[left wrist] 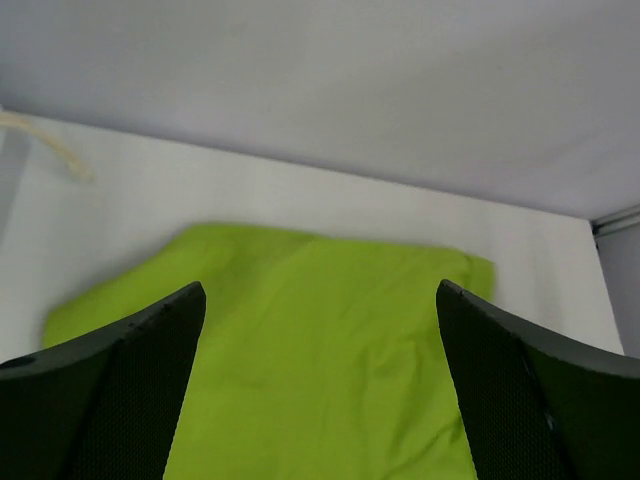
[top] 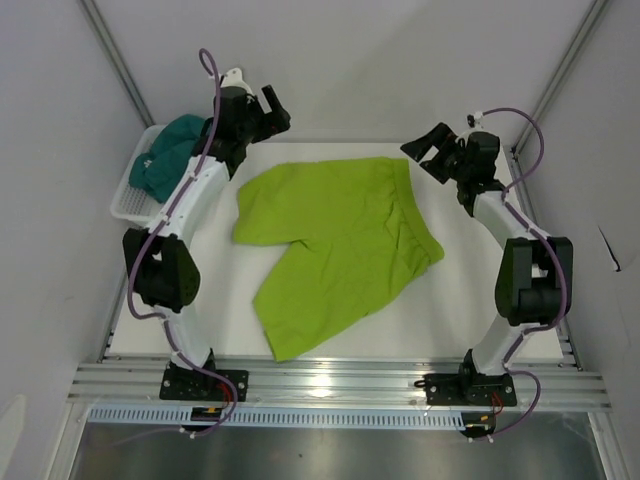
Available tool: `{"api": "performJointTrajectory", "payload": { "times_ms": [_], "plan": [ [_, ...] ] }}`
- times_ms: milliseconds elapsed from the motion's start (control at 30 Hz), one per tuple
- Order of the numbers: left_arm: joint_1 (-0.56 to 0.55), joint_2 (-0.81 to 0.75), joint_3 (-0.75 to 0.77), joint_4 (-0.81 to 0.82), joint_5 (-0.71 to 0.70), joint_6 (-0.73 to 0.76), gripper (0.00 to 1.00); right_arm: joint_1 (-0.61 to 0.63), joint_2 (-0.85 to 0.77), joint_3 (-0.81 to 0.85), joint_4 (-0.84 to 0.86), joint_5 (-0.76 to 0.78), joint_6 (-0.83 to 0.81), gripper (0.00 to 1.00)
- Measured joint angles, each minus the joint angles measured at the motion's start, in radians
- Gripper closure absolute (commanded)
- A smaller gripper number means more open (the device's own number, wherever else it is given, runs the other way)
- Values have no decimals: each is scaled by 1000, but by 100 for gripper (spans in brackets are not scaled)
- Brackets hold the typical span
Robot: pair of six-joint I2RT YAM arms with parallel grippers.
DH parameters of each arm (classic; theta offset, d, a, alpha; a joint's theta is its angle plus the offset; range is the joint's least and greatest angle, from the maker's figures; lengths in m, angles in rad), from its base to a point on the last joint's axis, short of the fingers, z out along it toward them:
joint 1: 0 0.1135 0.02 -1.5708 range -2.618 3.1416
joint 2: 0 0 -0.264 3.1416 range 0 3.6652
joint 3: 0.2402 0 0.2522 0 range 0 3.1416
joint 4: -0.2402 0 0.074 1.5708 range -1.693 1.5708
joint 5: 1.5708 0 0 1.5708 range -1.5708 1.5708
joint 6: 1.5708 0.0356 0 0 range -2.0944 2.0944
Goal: Fold and stack the shorts
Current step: Flatten the shorts out
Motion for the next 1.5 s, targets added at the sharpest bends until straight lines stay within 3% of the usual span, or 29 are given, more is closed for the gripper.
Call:
{"api": "performJointTrajectory", "payload": {
  "times_ms": [67, 300, 433, 467, 633, 967, 1300, 1500],
  "plan": [
    [-15, -64, -63, -26, -25, 7, 1, -8, -51, -58, -45, 25, -28, 1],
    [-82, -452, -494, -93, -48, 7, 1, 0, -264, -297, -293, 139, -93, 1],
    [-246, -658, -674, -109, -87, 6, 1, 0, -395, -394, -414, 221, -98, 1],
    [-303, -698, -712, -104, -99, 6, 1, -9, -432, -422, -431, 227, -95, 5],
    [-533, -823, -875, -110, -169, -3, 1, -124, -544, -576, -439, 212, -58, 12],
    [-779, -802, -1067, -127, -305, -3, 5, -183, -443, -708, -338, 155, 17, 19],
    [-1002, -657, -1077, -123, -402, -2, 6, -175, -266, -676, -181, 141, 59, 26],
    [-1062, -470, -1016, -144, -436, 6, 6, -143, -220, -620, -179, 176, 56, 37]
  ]
}}
